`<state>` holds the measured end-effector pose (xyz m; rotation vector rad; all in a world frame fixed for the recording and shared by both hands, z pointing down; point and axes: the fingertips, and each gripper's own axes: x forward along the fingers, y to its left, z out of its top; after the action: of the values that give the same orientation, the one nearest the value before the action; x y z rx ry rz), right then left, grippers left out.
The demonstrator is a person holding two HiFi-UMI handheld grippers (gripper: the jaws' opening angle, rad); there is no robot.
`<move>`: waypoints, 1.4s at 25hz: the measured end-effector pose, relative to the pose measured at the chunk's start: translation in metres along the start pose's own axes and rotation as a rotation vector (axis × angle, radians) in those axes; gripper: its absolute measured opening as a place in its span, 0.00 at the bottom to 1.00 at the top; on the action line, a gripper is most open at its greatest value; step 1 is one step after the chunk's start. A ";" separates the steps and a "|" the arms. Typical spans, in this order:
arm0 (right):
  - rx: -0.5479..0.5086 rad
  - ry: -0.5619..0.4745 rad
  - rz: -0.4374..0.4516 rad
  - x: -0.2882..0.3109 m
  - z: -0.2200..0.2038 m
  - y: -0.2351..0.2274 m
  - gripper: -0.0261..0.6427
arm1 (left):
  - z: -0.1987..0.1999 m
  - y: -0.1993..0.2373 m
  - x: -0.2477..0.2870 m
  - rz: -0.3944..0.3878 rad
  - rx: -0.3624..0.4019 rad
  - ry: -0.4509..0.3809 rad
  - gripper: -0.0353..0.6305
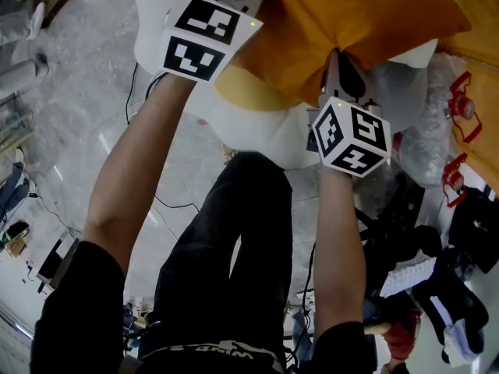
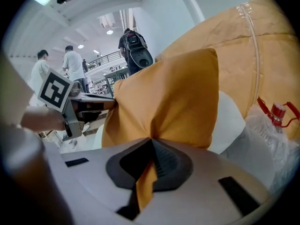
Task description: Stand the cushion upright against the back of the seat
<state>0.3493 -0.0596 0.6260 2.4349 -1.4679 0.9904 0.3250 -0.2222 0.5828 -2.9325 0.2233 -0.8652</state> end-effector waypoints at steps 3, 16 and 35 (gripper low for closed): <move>-0.005 0.023 -0.022 0.002 -0.005 -0.003 0.08 | -0.004 0.000 -0.001 0.004 -0.017 -0.015 0.10; -0.024 0.018 -0.056 -0.015 -0.021 -0.013 0.10 | -0.003 -0.016 -0.014 0.033 -0.031 -0.080 0.34; -0.205 -0.072 0.282 -0.164 0.061 0.067 0.08 | 0.038 -0.089 -0.156 -0.049 -0.202 -0.025 0.06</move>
<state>0.2710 0.0020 0.4671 2.1827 -1.8737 0.7579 0.2266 -0.1082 0.4783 -3.1461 0.2516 -0.8588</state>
